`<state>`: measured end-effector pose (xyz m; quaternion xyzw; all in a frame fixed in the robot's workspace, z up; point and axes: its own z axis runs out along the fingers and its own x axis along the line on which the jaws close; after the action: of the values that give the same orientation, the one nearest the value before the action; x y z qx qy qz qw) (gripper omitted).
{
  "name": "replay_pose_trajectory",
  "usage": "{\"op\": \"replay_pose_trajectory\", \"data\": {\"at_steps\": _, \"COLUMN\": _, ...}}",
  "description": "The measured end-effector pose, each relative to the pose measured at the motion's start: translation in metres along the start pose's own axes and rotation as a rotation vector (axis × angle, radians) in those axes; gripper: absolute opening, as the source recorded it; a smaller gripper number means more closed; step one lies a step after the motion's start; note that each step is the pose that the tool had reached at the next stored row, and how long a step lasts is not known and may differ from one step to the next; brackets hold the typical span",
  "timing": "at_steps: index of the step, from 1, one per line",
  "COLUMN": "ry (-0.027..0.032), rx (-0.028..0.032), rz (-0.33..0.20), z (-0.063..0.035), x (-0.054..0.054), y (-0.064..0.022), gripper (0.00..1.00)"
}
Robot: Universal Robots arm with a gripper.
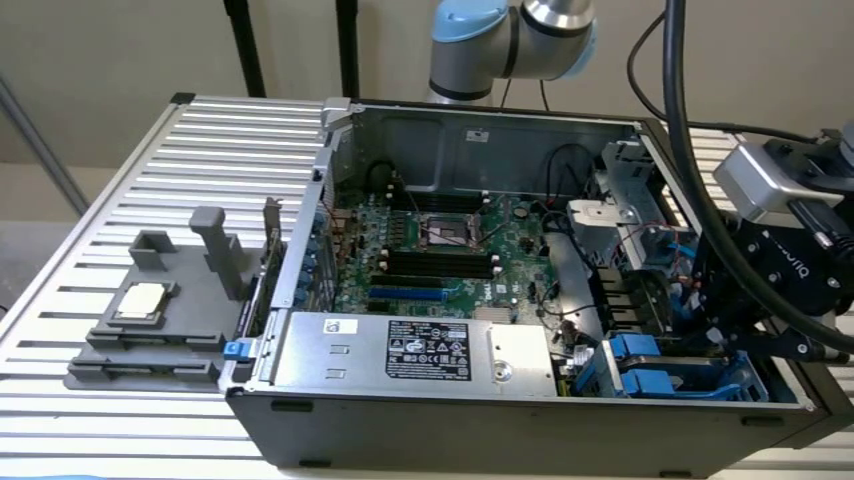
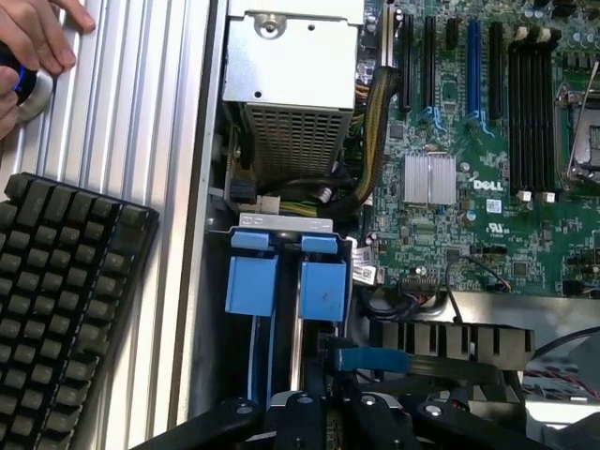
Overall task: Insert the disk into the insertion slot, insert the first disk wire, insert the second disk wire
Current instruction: 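Insert the first disk wire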
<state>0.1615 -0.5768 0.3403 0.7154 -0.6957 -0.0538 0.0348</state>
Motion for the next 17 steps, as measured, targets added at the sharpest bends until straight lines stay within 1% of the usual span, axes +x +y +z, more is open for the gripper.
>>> {"op": "replay_pose_trajectory", "data": {"at_steps": 8, "ry": 0.0039, "rx": -0.0063, "rz": 0.025, "z": 0.0006, "x": -0.0001, "y": -0.0016, "gripper": 0.16}}
{"op": "replay_pose_trajectory", "data": {"at_steps": 13, "ry": 0.0073, "rx": -0.0089, "rz": 0.030, "z": 0.0012, "x": -0.0002, "y": -0.0019, "gripper": 0.16}}
{"op": "replay_pose_trajectory", "data": {"at_steps": 17, "ry": 0.0096, "rx": -0.0092, "rz": 0.032, "z": 0.0015, "x": -0.0013, "y": -0.0024, "gripper": 0.16}}
